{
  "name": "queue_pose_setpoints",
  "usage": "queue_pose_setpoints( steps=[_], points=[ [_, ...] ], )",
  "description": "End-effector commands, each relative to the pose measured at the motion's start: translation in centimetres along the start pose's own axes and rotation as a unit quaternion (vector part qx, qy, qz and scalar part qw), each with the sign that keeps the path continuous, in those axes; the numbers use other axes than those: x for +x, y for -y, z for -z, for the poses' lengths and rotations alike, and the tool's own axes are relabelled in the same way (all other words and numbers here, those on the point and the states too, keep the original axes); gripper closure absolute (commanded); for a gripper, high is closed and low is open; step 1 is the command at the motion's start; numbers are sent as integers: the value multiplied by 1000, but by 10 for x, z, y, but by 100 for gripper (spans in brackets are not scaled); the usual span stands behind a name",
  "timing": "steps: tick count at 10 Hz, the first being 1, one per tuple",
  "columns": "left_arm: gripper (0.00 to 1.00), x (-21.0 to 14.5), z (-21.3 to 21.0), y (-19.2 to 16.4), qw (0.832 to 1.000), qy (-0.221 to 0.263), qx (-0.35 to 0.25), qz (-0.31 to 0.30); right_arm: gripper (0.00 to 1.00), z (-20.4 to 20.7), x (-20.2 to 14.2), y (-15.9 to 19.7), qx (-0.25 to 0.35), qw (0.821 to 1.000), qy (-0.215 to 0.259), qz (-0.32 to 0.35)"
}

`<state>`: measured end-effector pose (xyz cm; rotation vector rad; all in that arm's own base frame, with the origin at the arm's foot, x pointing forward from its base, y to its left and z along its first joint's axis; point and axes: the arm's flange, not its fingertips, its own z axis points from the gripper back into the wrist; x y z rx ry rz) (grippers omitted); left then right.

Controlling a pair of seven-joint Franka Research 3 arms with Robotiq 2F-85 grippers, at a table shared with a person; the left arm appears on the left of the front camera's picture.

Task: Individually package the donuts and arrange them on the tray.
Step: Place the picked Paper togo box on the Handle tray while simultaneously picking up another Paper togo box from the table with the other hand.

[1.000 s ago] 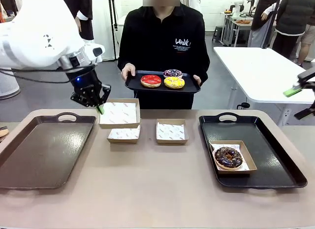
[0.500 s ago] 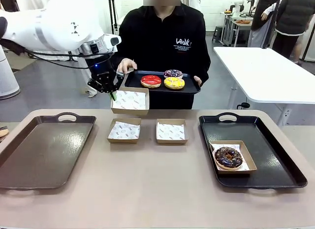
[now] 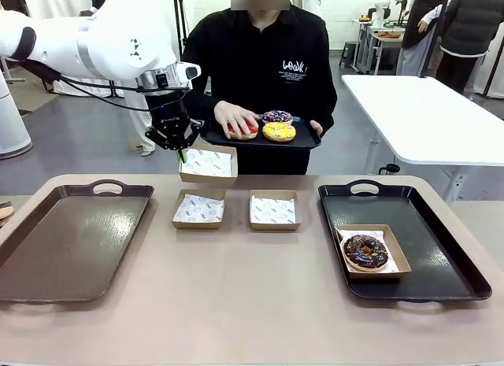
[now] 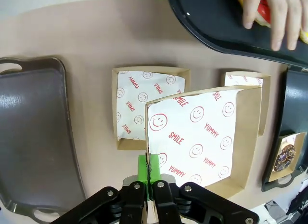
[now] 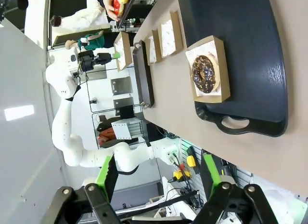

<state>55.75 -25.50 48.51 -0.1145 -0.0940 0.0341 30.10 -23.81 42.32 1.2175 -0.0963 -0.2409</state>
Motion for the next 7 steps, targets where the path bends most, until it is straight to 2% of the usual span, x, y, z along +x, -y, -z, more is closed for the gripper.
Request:
queue_pose_setpoints(
  steps=[1, 2, 3, 4, 7],
  points=[
    [100, 2, -2, 8, 1000, 3, 18, -5, 10, 0, 0, -2, -12, 1000, -1, -15],
    [100, 0, -3, 8, 1000, 5, 15, -1, 10, 3, -2, -6, -11, 999, -6, -37],
    [100, 0, 1, 2, 1000, -1, 2, 0, 10, 13, 4, -15, -31, 998, 28, -37],
    [100, 0, 1, 2, 1000, -1, 2, 0, 10, 3, 2, -2, -3, 1000, -4, -8],
    [100, 0, 1, 2, 1000, -1, 2, 0, 10, 3, 2, -2, -3, 1000, -4, -8]
  ],
)
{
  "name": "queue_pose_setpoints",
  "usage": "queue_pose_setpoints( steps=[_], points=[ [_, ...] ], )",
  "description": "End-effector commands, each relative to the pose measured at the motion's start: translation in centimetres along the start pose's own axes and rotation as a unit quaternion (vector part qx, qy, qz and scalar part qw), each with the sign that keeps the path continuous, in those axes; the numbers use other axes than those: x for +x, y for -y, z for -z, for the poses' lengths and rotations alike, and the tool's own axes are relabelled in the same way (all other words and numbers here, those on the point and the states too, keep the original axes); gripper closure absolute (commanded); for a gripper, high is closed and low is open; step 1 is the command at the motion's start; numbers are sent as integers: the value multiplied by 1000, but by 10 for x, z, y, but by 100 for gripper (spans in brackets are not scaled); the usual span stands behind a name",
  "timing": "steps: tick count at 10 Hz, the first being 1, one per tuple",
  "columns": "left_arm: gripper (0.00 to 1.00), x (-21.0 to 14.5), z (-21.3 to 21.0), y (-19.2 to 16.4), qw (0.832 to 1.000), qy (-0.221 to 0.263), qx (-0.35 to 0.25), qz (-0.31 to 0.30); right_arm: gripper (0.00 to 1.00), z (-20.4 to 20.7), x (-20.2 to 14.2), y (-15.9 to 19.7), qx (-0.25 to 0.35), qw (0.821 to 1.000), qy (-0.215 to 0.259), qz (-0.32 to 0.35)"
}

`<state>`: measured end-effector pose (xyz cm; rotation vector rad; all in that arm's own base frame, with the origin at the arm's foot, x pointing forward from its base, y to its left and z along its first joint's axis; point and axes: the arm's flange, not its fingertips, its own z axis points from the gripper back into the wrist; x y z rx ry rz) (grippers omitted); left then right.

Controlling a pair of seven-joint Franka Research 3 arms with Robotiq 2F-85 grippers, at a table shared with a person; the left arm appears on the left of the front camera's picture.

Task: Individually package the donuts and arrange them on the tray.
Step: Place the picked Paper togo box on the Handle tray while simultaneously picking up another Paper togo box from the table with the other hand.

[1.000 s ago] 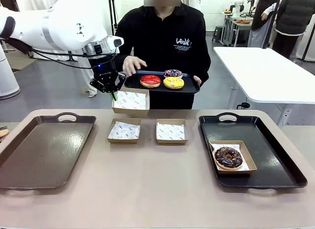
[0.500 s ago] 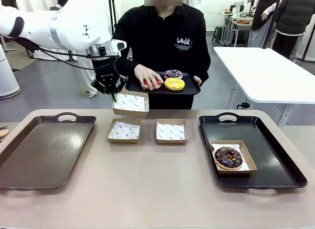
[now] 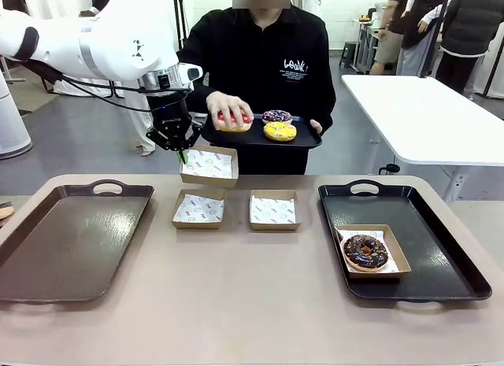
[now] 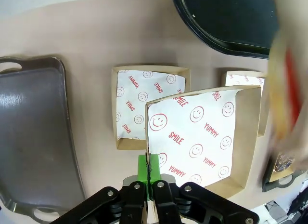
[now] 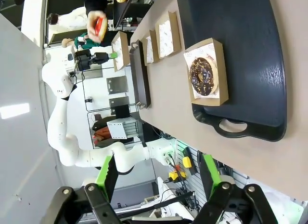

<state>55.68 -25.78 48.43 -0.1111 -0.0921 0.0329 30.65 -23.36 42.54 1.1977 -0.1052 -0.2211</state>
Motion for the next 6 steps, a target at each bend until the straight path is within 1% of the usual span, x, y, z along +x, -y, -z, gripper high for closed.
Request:
queue_pose_setpoints(
  steps=[1, 6],
  points=[
    [100, 0, 0, -1, 1000, 0, 0, 0, 10, -2, -3, 2, 7, 1000, -3, 3],
    [100, 0, 0, -1, 1000, 0, 0, 0, 10, -2, -3, 2, 7, 1000, -3, 3]
  ],
)
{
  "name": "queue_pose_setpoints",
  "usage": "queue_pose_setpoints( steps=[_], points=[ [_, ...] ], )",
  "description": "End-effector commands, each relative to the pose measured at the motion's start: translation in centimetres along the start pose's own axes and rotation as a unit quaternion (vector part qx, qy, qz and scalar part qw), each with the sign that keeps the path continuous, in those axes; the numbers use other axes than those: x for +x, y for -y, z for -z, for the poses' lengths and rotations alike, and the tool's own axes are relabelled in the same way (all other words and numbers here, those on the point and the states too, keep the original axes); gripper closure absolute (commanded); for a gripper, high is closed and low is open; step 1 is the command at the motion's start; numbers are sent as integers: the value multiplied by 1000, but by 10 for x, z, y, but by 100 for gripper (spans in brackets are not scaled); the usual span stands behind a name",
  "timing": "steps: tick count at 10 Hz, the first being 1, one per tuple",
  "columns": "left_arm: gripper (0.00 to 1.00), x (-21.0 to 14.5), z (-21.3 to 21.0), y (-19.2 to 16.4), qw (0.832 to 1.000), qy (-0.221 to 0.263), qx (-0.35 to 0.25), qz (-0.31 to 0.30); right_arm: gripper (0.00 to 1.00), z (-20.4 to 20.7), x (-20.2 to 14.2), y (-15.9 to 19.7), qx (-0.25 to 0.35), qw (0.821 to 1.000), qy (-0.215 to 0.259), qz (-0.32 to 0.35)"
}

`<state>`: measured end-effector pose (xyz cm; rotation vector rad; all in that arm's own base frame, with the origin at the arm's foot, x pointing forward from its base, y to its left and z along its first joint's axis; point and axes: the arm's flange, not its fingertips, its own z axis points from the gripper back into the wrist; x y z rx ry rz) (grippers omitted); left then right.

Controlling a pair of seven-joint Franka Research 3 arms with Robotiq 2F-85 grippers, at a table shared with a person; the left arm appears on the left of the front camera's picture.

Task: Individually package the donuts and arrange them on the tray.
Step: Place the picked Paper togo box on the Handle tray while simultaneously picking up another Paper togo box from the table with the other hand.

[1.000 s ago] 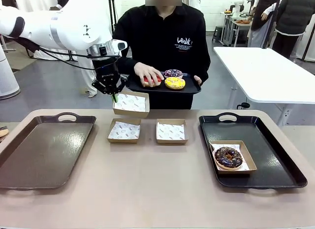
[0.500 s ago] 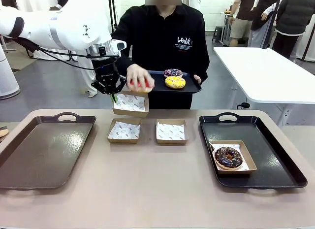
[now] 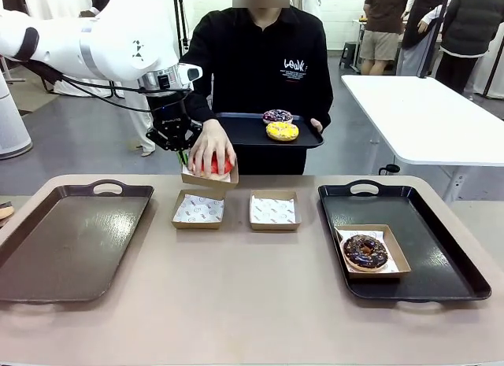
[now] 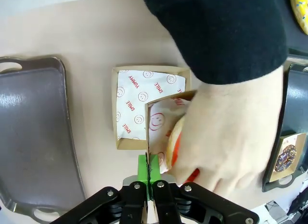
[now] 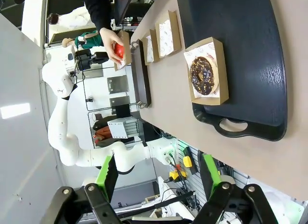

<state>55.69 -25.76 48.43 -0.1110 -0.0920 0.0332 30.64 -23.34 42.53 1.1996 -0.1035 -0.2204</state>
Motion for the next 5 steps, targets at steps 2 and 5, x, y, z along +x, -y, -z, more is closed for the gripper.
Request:
queue_pose_setpoints(
  steps=[2, 5],
  points=[
    [100, 0, 0, -1, 1000, 0, 0, 0, 10, -2, -2, 2, 6, 1000, -2, 3],
    [100, 0, 0, -1, 1000, 0, 0, 0, 10, -2, -2, 2, 6, 1000, -2, 3]
  ],
)
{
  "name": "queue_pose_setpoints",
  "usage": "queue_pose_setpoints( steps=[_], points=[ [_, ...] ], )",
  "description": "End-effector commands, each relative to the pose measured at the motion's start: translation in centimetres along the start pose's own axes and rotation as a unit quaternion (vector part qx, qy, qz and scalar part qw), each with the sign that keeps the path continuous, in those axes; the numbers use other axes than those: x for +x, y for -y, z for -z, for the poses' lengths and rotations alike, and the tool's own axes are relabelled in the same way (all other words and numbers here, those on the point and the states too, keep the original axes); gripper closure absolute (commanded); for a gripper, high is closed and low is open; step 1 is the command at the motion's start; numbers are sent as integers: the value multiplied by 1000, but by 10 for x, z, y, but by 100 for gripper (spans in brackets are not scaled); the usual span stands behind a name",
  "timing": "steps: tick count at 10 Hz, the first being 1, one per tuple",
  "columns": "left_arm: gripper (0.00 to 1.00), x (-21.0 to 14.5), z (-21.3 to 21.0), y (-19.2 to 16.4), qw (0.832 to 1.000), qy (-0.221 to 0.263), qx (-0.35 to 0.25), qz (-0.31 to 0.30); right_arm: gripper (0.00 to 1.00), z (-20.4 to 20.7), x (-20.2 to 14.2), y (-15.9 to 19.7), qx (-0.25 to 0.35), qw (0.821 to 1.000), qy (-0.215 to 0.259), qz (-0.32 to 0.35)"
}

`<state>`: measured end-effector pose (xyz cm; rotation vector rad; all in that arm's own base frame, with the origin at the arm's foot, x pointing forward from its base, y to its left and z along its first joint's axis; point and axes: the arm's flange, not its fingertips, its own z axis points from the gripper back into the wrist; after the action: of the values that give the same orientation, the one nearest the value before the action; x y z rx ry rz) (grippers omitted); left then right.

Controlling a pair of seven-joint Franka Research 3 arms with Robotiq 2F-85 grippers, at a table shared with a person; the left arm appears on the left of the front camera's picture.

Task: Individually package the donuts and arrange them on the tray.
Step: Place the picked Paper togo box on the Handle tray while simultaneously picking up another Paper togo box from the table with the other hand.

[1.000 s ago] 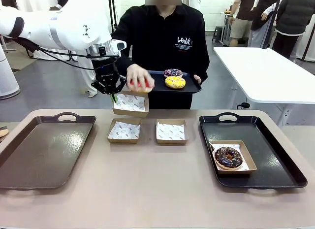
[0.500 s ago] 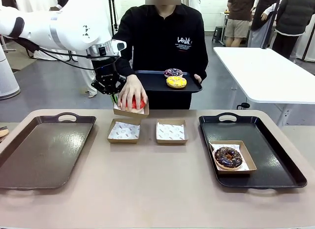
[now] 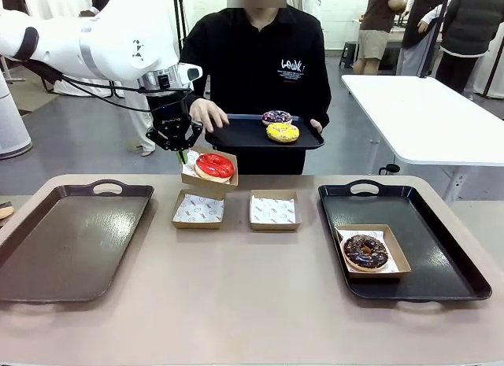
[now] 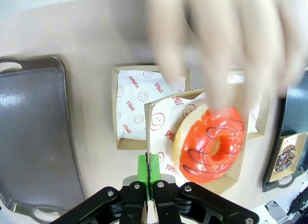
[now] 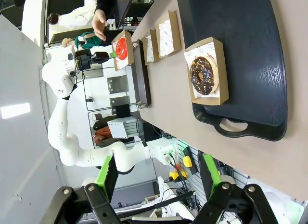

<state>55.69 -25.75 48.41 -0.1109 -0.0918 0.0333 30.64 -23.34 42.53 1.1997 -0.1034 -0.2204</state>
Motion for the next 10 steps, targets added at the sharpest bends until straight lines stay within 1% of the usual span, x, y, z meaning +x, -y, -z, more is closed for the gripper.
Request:
queue_pose_setpoints(
  steps=[1, 10],
  points=[
    [100, 0, 0, -1, 1000, 0, 0, 0, 10, -2, -2, 2, 6, 1000, -2, 3],
    [99, 0, 0, 0, 1000, 0, 0, 0, 10, -2, -2, 2, 6, 1000, -2, 3]
  ],
)
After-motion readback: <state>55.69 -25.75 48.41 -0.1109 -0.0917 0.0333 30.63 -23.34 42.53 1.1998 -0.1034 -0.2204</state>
